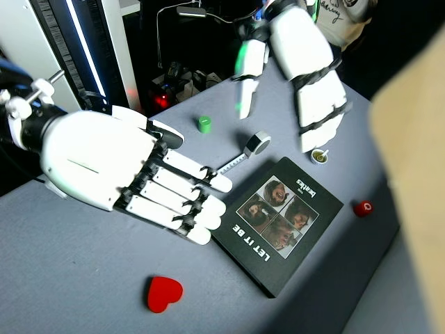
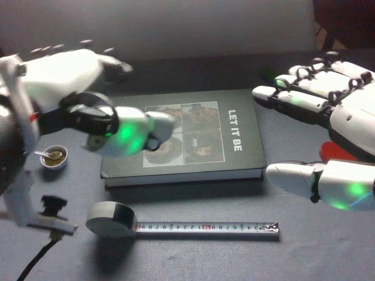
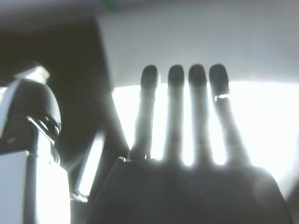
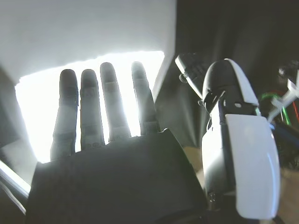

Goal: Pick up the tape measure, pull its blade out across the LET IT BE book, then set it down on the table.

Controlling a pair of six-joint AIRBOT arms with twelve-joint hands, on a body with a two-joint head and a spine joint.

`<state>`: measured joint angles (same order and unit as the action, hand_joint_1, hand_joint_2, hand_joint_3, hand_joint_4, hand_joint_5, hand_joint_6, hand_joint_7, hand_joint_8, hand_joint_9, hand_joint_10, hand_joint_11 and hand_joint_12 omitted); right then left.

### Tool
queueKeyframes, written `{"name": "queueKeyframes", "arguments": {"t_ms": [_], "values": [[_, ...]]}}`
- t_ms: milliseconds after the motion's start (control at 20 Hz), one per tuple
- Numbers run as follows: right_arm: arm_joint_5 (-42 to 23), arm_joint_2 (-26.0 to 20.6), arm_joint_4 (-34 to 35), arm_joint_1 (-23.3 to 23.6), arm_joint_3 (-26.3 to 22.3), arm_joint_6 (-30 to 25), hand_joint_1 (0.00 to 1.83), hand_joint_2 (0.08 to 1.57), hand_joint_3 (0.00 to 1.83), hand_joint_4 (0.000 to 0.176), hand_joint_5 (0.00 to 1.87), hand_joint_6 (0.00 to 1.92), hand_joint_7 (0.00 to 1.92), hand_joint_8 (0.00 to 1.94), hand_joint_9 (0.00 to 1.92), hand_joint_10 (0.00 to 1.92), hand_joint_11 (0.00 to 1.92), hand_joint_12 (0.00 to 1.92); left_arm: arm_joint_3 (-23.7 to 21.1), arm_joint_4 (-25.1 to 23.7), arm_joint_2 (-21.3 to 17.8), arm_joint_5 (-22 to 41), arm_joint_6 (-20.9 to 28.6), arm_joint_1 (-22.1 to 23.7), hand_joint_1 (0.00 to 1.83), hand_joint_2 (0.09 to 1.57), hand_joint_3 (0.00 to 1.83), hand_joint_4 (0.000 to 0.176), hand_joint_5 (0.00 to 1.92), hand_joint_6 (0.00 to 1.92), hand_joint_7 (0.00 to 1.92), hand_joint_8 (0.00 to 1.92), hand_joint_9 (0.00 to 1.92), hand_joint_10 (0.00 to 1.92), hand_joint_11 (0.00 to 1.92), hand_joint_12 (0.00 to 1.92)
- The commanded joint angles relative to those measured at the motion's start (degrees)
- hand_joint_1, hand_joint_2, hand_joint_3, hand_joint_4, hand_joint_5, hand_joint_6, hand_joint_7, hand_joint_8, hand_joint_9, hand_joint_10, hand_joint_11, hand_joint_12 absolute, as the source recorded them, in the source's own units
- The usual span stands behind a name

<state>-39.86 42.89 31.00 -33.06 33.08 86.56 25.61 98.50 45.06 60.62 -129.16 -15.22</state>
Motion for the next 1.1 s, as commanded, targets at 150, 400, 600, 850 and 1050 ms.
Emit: {"name": "queueKeyframes", "arguments": {"t_ms": [150,400,600,850,1050], "values": [[-4.6,-0.3,-7.6,-0.1,1.2,-7.4,0.04,1.16,0.01,0.118,0.17,0.00,0.17,0.00,0.10,0.00,0.00,0.46,-0.2,-2.7,-1.0,-4.6,8.9,-1.6,0.58,0.98,0.00,0.000,0.32,0.00,0.29,0.00,0.27,0.00,0.01,0.76],[-7.5,-0.5,-14.8,-2.4,1.7,-18.1,0.06,1.16,0.00,0.118,0.17,0.00,0.19,0.00,0.12,0.01,0.00,0.50,-2.1,-13.3,-4.5,-11.7,34.3,-10.5,0.93,0.95,0.00,0.000,0.30,0.00,0.25,0.00,0.24,0.00,0.00,0.70],[-6.6,-1.7,-23.3,-2.8,3.0,-28.7,0.08,1.15,0.00,0.118,0.16,0.00,0.18,0.00,0.13,0.01,0.00,0.51,-2.0,-25.3,-5.5,-13.8,48.9,-18.5,0.99,0.95,0.00,0.000,0.32,0.01,0.27,0.01,0.24,0.00,0.00,0.69],[-2.5,-2.5,-32.2,-2.2,6.0,-32.5,0.13,1.13,0.00,0.119,0.18,0.00,0.19,0.00,0.14,0.01,0.00,0.52,0.2,-42.2,-3.3,-13.6,69.6,-31.7,1.07,0.99,0.00,0.000,0.32,0.00,0.28,0.00,0.24,0.00,0.00,0.72],[-4.4,-2.5,-36.8,-4.3,7.1,-27.3,0.14,1.13,0.00,0.120,0.16,0.00,0.16,0.00,0.12,0.00,0.00,0.50,3.6,-51.9,0.2,-10.8,78.4,-36.7,1.05,1.04,0.01,0.000,0.29,0.00,0.25,0.00,0.23,0.00,0.00,0.65]]}}
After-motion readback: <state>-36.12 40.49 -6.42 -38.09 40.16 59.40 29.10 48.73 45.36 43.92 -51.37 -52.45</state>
